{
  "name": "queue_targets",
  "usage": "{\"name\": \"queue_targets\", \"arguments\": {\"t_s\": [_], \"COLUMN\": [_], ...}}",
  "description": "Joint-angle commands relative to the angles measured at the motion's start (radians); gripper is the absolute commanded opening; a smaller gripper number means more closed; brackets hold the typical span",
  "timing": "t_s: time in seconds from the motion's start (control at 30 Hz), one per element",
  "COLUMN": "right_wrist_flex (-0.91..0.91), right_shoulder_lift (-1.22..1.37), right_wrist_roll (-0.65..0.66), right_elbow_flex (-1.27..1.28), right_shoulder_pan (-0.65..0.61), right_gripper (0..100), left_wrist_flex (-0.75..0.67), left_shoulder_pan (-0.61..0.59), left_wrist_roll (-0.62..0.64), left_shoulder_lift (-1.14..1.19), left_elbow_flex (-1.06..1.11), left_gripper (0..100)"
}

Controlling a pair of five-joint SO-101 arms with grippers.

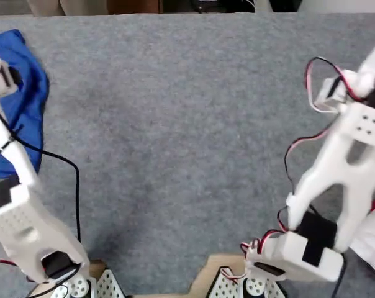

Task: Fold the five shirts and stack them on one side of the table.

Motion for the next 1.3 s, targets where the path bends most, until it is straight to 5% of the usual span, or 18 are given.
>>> {"name": "queue_targets", "arguments": {"t_s": [0.0, 0.33, 0.57, 0.67, 0.8, 1.1, 1.27], "right_wrist_flex": [-0.018, -0.018, -0.017, -0.014, -0.011, -0.003, 0.040], "right_shoulder_lift": [0.028, 0.077, 0.070, 0.070, 0.070, 0.068, 0.068], "right_wrist_roll": [-0.009, -0.009, -0.009, -0.009, -0.009, -0.009, -0.005], "right_elbow_flex": [0.002, -0.001, -0.002, -0.002, -0.002, 0.007, 0.007], "right_shoulder_pan": [-0.062, -0.168, -0.165, -0.165, -0.165, -0.165, -0.165], "right_gripper": [4.8, 4.8, 4.8, 4.8, 4.8, 4.8, 4.8], "left_wrist_flex": [-0.066, -0.195, -0.167, -0.003, 0.397, 0.414, 0.414], "left_shoulder_pan": [-0.055, -0.103, -0.068, -0.028, 0.086, 0.190, 0.304], "left_wrist_roll": [-0.006, -0.006, -0.002, 0.000, -0.052, -0.069, -0.072], "left_shoulder_lift": [0.136, 0.622, 0.780, 0.780, 0.782, 0.593, 0.302], "left_elbow_flex": [-0.138, -0.425, -0.638, -0.736, -0.976, -0.873, -0.520], "left_gripper": [25, 24, 2, 2, 2, 2, 2]}}
